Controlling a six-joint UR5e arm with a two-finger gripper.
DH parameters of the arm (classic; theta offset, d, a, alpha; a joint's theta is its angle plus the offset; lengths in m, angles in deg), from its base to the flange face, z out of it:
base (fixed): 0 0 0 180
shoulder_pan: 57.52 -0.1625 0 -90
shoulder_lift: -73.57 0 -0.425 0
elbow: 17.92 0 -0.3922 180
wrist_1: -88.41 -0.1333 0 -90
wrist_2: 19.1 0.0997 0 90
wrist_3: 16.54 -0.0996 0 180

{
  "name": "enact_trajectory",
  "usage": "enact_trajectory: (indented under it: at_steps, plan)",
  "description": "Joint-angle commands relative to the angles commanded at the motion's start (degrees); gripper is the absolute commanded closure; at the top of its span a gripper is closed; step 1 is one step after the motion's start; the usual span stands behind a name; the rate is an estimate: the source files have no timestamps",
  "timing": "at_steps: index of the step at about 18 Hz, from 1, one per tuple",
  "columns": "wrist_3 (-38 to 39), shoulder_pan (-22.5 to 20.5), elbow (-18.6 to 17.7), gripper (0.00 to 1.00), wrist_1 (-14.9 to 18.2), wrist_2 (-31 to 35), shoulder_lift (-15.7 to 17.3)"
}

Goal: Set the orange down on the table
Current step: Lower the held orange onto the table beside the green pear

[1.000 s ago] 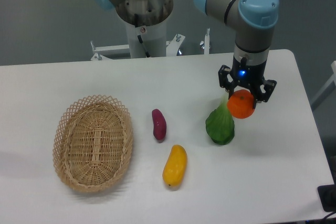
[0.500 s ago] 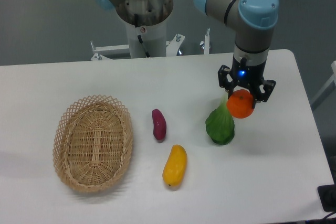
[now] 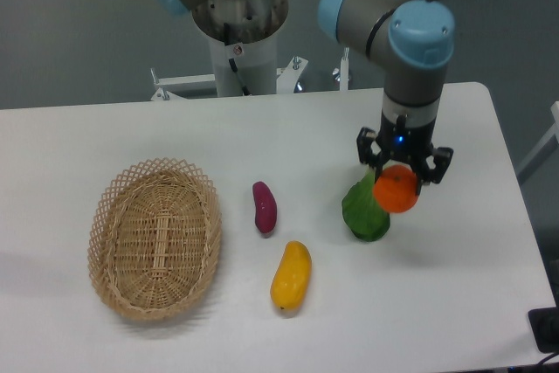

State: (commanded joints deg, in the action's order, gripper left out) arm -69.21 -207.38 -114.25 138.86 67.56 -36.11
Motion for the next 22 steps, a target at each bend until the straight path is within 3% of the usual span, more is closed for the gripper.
enact_trajectory:
  at_steps: [7,12,22]
  plan:
    - [3.44,1.58,1.14,0.46,-1.85,0.0,-4.93]
    - [3.53,2.9,3.95,0.46,-3.52,0.0,-8.44]
    - [4.76,3.96,3.43,0.43,-3.79,0.44,-10.47]
